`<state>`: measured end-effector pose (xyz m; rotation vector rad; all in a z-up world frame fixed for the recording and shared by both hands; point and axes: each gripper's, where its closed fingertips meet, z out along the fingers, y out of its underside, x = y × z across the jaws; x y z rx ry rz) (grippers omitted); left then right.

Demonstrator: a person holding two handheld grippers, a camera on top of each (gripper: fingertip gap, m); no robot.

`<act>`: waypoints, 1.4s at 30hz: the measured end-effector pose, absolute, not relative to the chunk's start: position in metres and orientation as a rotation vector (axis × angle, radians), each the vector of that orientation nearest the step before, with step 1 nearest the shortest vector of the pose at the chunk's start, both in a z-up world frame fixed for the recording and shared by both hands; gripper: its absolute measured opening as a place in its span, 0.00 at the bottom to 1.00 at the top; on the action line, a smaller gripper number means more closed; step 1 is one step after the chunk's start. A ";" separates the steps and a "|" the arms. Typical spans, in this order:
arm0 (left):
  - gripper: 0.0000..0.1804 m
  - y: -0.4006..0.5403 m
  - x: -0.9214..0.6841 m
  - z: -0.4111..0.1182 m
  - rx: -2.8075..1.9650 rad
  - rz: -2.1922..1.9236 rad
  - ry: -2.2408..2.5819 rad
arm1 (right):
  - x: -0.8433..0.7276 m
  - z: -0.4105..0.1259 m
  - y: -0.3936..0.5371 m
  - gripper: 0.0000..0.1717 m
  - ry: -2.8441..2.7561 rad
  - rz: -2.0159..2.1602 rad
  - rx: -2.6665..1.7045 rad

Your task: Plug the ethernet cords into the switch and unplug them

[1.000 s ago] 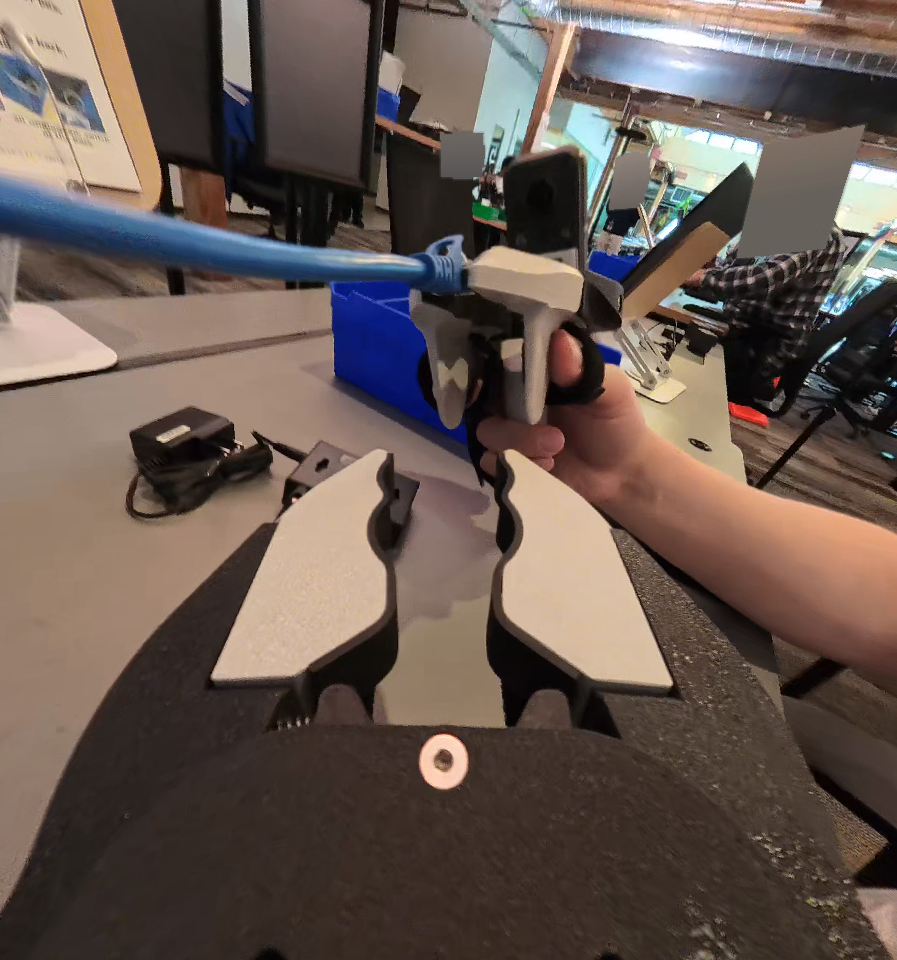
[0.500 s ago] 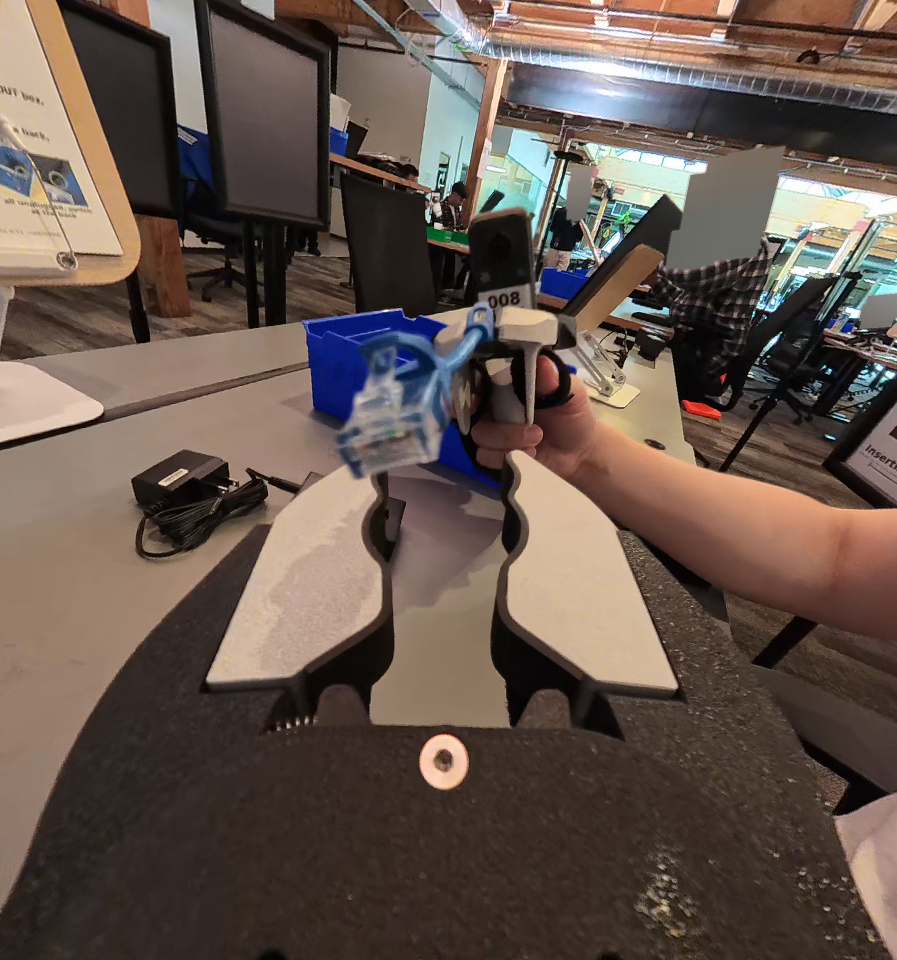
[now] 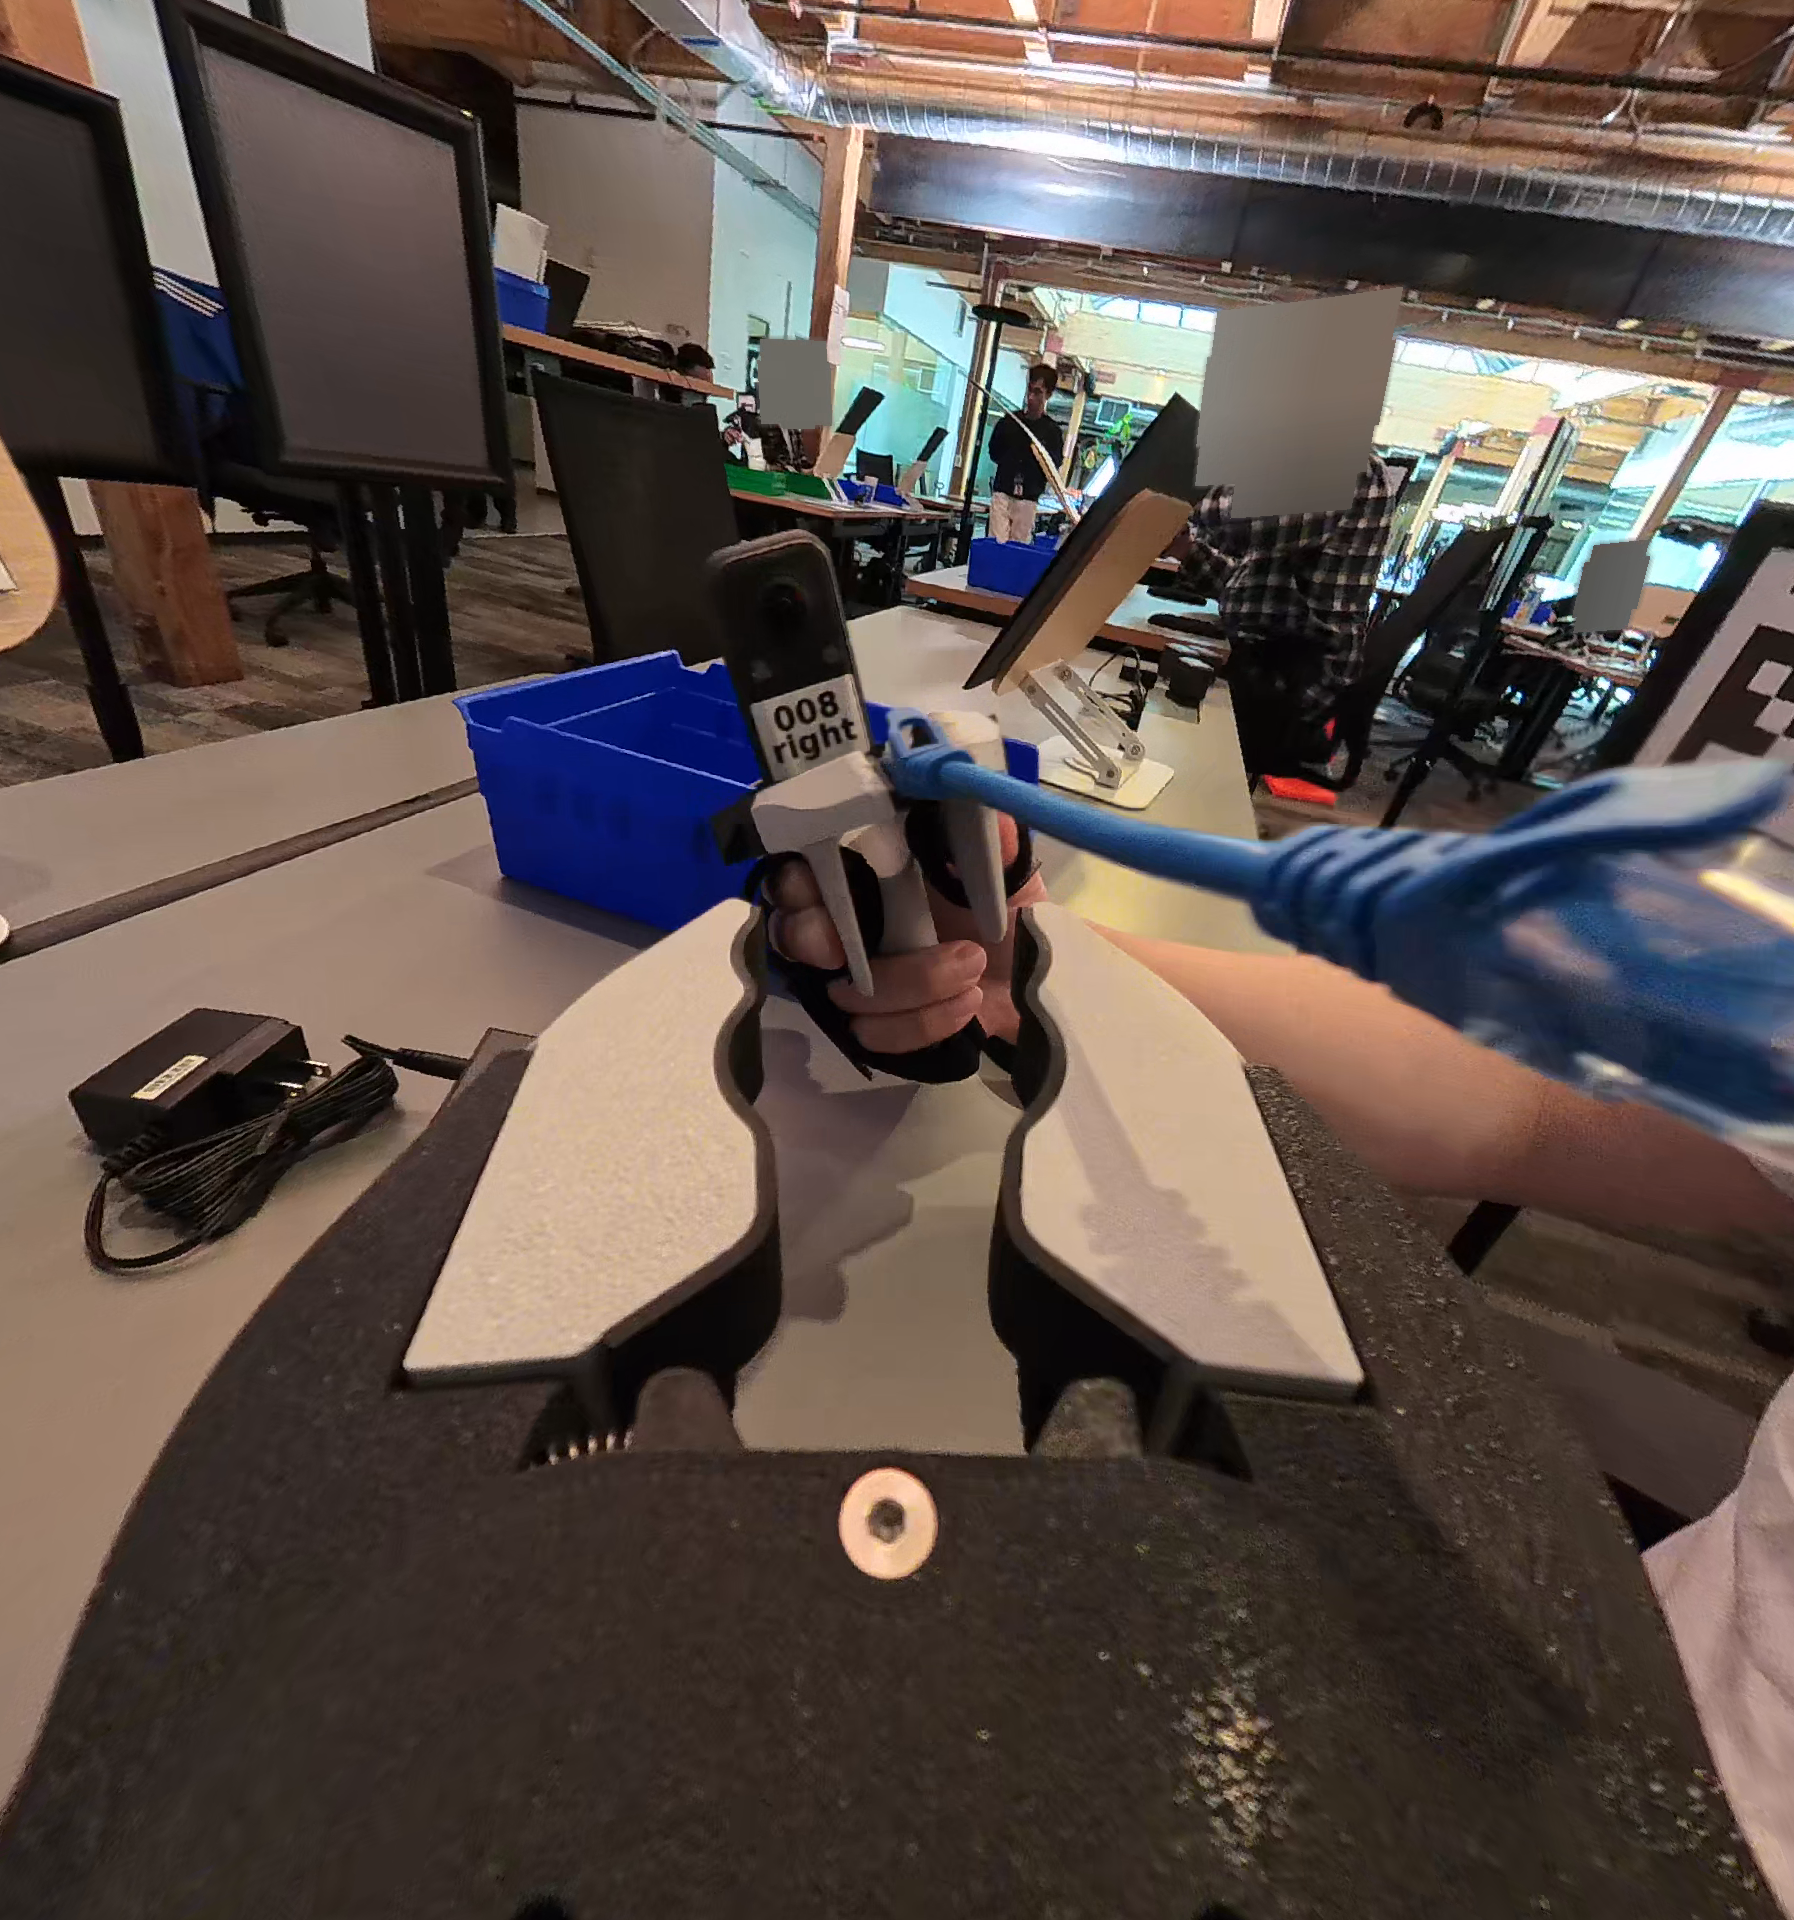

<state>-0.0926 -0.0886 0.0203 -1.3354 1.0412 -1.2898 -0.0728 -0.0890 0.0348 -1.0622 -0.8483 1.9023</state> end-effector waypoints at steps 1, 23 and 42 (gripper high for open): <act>0.25 -0.090 -0.092 0.020 -1.334 -1.283 1.055 | -0.073 0.035 -0.093 0.07 -0.869 1.919 -1.051; 0.30 -0.069 -0.173 -0.004 -1.574 -0.917 1.221 | -0.068 -0.006 -0.067 0.07 -1.027 1.364 -1.454; 0.23 -0.075 -0.120 -0.025 -1.605 -1.011 1.372 | -0.095 -0.006 -0.074 0.07 -1.075 1.327 -1.369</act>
